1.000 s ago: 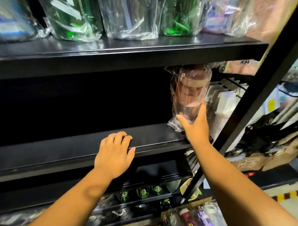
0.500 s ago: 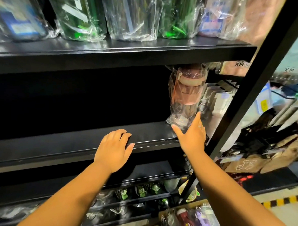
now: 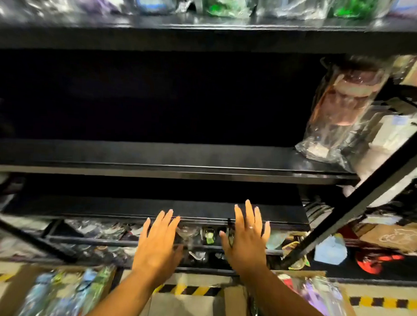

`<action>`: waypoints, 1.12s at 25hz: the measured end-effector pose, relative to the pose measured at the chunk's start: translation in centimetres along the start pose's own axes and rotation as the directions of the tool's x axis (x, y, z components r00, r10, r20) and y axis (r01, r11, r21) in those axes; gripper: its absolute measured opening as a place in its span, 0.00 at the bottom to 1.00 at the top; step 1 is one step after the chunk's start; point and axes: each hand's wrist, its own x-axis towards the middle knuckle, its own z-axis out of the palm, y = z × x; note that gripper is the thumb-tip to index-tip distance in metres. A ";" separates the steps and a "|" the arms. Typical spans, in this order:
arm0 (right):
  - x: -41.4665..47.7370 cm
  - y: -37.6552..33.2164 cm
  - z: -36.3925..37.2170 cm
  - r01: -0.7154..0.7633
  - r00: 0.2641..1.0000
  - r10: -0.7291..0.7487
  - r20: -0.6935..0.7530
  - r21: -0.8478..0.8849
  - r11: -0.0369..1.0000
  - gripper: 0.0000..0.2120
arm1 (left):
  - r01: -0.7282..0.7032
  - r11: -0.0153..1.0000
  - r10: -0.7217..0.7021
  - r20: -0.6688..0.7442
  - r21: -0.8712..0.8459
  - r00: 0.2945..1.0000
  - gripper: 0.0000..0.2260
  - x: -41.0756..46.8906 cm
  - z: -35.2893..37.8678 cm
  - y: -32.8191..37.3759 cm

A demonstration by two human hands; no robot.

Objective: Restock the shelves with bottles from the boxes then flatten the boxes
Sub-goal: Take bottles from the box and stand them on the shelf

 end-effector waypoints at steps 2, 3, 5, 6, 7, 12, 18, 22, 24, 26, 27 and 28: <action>-1.6 -2.9 2.4 0.081 0.988 -0.071 0.134 -0.065 0.995 0.35 | 0.115 0.993 -0.116 0.062 0.010 0.991 0.35 -4.5 0.4 -3.7; -2.4 -5.2 3.5 0.117 0.976 -0.099 0.192 -0.082 0.990 0.35 | 0.171 0.985 -0.171 0.088 0.015 0.981 0.34 -7.1 0.5 -5.7; -4.4 -10.4 5.4 0.195 0.945 -0.163 0.283 -0.088 0.977 0.35 | 0.307 0.951 -0.308 0.119 0.029 0.944 0.29 -12.5 -0.5 -9.5; -5.7 -13.3 6.2 0.241 0.924 -0.204 0.325 -0.080 0.967 0.35 | 0.385 0.923 -0.385 0.112 0.025 0.916 0.27 -15.2 -1.1 -11.5; -7.0 -16.2 6.9 0.285 0.904 -0.241 0.353 -0.077 0.955 0.36 | 0.458 0.889 -0.456 0.086 0.004 0.886 0.27 -18.1 -1.7 -13.4; -14.2 -29.0 12.3 0.489 0.790 -0.402 0.462 -0.081 0.868 0.35 | 0.715 0.699 -0.710 0.118 -0.008 0.695 0.33 -34.2 -2.9 -22.3; -22.2 -42.4 17.5 0.665 0.565 -0.518 0.642 0.018 0.747 0.36 | 0.851 0.521 -0.851 0.118 0.067 0.511 0.33 -47.4 -5.7 -30.8; -23.8 -47.4 20.2 0.740 0.480 -0.526 0.702 -0.002 0.673 0.34 | 0.899 0.437 -0.888 0.172 0.026 0.427 0.32 -48.9 -6.1 -34.4; -23.4 -49.5 21.8 0.738 0.455 -0.487 0.745 -0.010 0.674 0.32 | 0.918 0.393 -0.899 0.185 -0.060 0.397 0.29 -48.1 -5.8 -36.9; -22.2 -51.5 24.3 0.709 0.440 -0.433 0.787 -0.008 0.705 0.31 | 0.918 0.381 -0.899 0.187 -0.115 0.396 0.27 -46.5 -5.4 -40.0; -21.5 -52.6 25.4 0.687 0.434 -0.411 0.802 0.000 0.727 0.31 | 0.912 0.394 -0.892 0.192 -0.119 0.410 0.26 -45.6 -5.4 -41.6; -20.7 -53.7 26.5 0.670 0.431 -0.398 0.810 0.009 0.742 0.31 | 0.904 0.413 -0.881 0.202 -0.111 0.427 0.26 -44.7 -5.4 -43.2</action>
